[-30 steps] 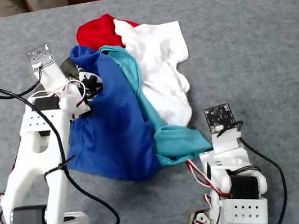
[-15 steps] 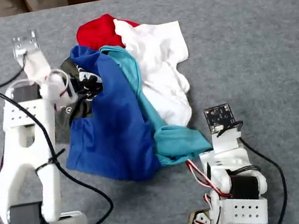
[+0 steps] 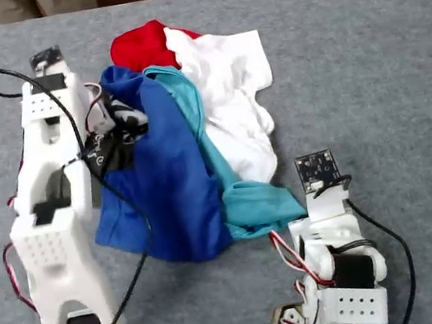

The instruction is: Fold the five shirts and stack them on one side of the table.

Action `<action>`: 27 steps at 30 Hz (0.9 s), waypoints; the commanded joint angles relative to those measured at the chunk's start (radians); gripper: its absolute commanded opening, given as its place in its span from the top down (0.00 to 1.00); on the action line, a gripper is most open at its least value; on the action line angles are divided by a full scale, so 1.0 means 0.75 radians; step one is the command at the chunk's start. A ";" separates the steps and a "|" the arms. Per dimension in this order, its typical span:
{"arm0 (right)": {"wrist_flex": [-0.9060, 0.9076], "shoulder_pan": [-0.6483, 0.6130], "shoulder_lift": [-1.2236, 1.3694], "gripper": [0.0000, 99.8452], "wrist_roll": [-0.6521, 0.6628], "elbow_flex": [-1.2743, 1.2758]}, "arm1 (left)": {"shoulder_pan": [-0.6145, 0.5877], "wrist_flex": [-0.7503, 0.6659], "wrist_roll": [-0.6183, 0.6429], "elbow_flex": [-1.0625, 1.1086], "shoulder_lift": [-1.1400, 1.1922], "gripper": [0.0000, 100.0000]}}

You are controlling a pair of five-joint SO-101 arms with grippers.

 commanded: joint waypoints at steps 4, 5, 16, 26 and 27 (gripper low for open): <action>0.004 -0.013 -0.136 1.00 -0.010 0.003 | -0.135 0.194 0.113 -0.460 0.294 0.88; 0.004 -0.013 -0.136 1.00 -0.010 0.003 | -0.145 0.231 0.113 -0.520 0.332 0.93; 0.004 -0.013 -0.136 1.00 -0.010 0.003 | -0.266 0.483 -0.018 -0.988 0.420 0.98; 0.004 -0.021 -0.136 1.00 -0.012 0.003 | -0.286 0.483 -0.145 -1.019 -0.161 0.98; 0.004 -0.021 -0.138 1.00 -0.012 0.003 | -0.272 0.483 -0.145 -1.021 -0.220 0.98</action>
